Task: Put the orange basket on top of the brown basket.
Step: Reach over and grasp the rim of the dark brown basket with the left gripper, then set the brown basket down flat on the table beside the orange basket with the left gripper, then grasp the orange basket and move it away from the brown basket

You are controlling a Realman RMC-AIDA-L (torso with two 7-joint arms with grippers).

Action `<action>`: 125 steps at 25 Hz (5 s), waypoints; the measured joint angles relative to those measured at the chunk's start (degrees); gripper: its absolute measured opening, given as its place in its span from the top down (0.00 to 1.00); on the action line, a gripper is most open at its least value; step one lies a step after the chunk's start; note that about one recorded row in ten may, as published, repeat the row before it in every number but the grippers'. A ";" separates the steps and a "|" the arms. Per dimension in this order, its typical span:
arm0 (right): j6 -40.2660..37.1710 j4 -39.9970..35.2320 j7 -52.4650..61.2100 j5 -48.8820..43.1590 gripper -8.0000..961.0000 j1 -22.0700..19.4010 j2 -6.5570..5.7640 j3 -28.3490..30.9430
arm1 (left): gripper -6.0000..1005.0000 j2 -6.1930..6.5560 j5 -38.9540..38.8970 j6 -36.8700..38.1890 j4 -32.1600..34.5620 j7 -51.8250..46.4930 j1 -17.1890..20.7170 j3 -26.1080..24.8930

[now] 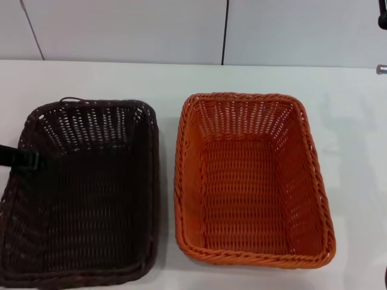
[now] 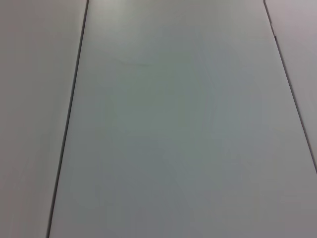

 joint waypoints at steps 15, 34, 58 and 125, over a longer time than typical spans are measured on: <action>-0.25 0.49 -0.35 -0.21 0.23 -1.19 -0.18 0.53 | 0.81 0.20 -0.55 -0.71 -1.41 5.49 -0.68 -0.87; -0.67 3.05 -0.63 -0.35 0.23 -5.81 -0.13 4.00 | 0.83 8.89 -7.18 -14.04 2.23 36.20 -16.55 -24.21; -4.72 5.65 -1.19 0.17 0.23 -10.73 0.10 3.32 | 0.84 9.26 -11.03 -29.88 16.25 76.62 -29.97 -17.45; -4.12 5.75 -2.93 -0.21 0.23 -11.00 -0.50 4.90 | 0.25 0.39 -71.68 22.39 18.27 72.08 -12.82 -36.42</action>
